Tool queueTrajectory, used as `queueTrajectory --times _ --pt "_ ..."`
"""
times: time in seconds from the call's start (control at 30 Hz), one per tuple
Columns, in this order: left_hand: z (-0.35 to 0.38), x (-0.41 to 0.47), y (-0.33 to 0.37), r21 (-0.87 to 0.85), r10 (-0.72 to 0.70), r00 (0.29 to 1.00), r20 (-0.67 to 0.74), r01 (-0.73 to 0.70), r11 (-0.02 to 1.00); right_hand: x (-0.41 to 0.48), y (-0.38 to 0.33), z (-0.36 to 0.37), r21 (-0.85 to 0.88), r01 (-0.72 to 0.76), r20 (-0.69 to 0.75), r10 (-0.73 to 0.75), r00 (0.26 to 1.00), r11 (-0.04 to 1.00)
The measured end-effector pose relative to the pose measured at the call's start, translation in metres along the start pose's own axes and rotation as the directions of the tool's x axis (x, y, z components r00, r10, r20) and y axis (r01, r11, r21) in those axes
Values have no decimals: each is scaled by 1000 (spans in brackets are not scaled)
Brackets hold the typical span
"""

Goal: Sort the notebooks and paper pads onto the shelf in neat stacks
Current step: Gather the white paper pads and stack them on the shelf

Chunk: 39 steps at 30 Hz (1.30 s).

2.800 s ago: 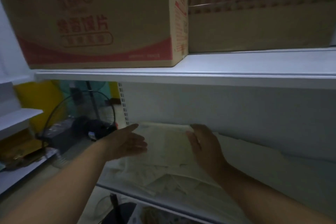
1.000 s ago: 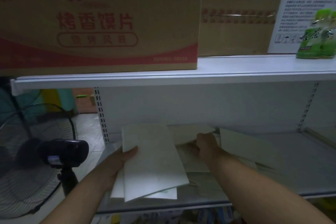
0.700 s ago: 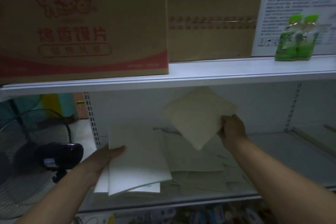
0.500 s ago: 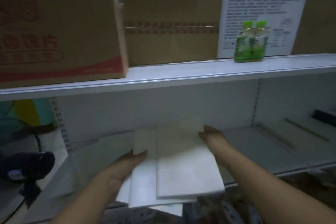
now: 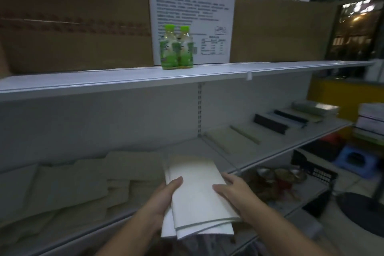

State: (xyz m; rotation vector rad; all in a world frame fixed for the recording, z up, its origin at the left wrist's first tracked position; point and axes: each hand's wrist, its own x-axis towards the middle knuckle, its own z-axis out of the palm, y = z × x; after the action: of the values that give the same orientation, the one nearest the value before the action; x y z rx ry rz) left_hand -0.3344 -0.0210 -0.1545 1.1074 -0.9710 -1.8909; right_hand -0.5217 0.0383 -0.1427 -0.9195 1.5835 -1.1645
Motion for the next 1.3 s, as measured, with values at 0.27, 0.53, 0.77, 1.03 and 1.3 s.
queueTrajectory --times 0.27,0.53,0.77,1.03,1.3 --pt "49 44 -12 -44 3 994 -105 -8 999 35 -1 -41 -14 -41 14 41 999 999" --pt "45 131 15 63 108 970 -216 -97 993 126 -26 -32 -94 29 10 -28 1000 995" --pt "54 180 33 332 106 968 -226 -26 943 216 -45 -36 -353 -1 33 13 999 936" --pt "54 199 30 955 149 989 -10 -34 293 270 -51 -23 -492 33 36 -18 999 870" --pt "28 200 -4 963 443 895 58 -168 211 261 -53 -35 -737 249 264 -72 962 628"
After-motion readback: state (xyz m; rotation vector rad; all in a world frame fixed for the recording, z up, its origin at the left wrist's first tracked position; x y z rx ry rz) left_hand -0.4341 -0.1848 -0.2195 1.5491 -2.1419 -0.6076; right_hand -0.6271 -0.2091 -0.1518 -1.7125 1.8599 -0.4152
